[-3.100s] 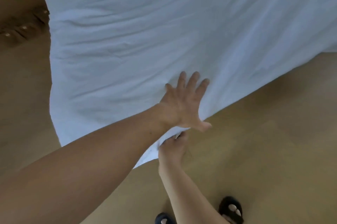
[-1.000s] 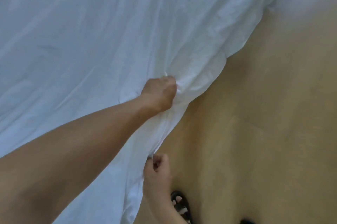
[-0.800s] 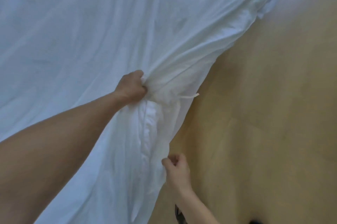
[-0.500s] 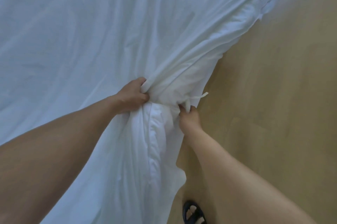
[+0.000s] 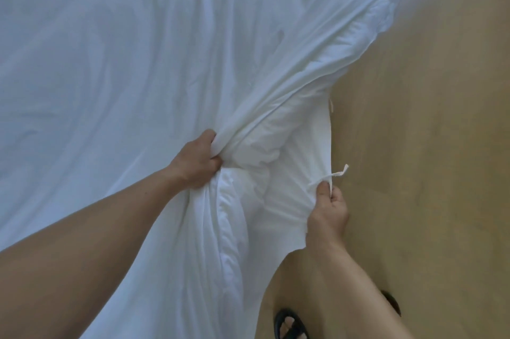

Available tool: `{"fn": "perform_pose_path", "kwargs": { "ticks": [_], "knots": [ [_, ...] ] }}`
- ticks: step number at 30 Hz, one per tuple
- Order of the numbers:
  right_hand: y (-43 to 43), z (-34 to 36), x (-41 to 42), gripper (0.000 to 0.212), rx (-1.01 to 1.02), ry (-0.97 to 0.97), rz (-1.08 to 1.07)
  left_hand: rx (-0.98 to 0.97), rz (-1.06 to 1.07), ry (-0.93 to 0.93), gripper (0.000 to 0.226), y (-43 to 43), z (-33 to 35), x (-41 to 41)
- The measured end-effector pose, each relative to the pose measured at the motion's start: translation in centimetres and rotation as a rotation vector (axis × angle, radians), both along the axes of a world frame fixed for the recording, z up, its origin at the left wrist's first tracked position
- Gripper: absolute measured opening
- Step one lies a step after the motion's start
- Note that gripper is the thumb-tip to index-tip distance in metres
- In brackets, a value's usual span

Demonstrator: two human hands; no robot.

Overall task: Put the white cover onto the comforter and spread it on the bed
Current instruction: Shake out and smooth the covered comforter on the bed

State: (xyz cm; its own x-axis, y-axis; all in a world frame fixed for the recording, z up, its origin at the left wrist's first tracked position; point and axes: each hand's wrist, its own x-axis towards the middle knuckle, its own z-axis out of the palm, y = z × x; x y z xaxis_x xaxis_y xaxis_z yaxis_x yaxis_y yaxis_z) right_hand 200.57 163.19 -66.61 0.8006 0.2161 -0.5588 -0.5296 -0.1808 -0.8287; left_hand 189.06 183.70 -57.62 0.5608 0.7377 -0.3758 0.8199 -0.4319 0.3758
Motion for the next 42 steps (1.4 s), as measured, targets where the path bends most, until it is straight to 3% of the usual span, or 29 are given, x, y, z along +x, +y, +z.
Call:
{"fn": "perform_pose_path", "kwargs": {
  "ticks": [3, 15, 20, 23, 26, 31, 34, 37, 39, 42],
  "knots": [
    [-1.0, -0.5, 0.4, 0.037, 0.002, 0.017, 0.122, 0.02, 0.007, -0.009, 0.021, -0.7, -0.7, 0.1],
    [-1.3, -2.2, 2.2, 0.031, -0.201, 0.143, 0.154, 0.015, 0.011, 0.119, 0.03, -0.5, -1.1, 1.4],
    [0.3, -3.4, 6.0, 0.011, -0.11, 0.285, 0.425, 0.048, -0.077, 0.244, 0.039, -1.0, -0.5, 4.9],
    [3.8, -4.5, 8.5, 0.04, -0.066, 0.359, 0.498, 0.084, -0.099, 0.241, 0.037, -1.3, -1.0, 5.9],
    [7.8, -4.7, 10.0, 0.063, 0.017, 0.497, 0.483, 0.122, -0.111, 0.214, 0.02, -1.3, -0.9, 5.8],
    [7.6, -1.2, 12.7, 0.047, 0.192, 0.585, 0.091, 0.113, -0.027, 0.038, 0.011, -1.8, 1.2, 5.1],
    [4.8, 3.4, 13.8, 0.027, 0.385, 0.557, 0.067, 0.153, 0.002, 0.013, 0.011, -2.4, 2.7, 5.2],
    [2.0, 6.4, 13.2, 0.026, 0.491, 0.545, 0.006, 0.202, 0.021, 0.035, 0.022, -2.8, 4.8, 5.2],
    [0.3, 5.8, 12.3, 0.025, 0.434, 0.524, -0.068, 0.235, 0.023, 0.076, 0.021, -2.8, 5.9, 5.0],
    [-1.0, 3.8, 12.2, 0.02, 0.19, 0.493, -0.147, 0.262, 0.015, 0.174, 0.017, -2.8, 6.0, 5.0]
  ]
}}
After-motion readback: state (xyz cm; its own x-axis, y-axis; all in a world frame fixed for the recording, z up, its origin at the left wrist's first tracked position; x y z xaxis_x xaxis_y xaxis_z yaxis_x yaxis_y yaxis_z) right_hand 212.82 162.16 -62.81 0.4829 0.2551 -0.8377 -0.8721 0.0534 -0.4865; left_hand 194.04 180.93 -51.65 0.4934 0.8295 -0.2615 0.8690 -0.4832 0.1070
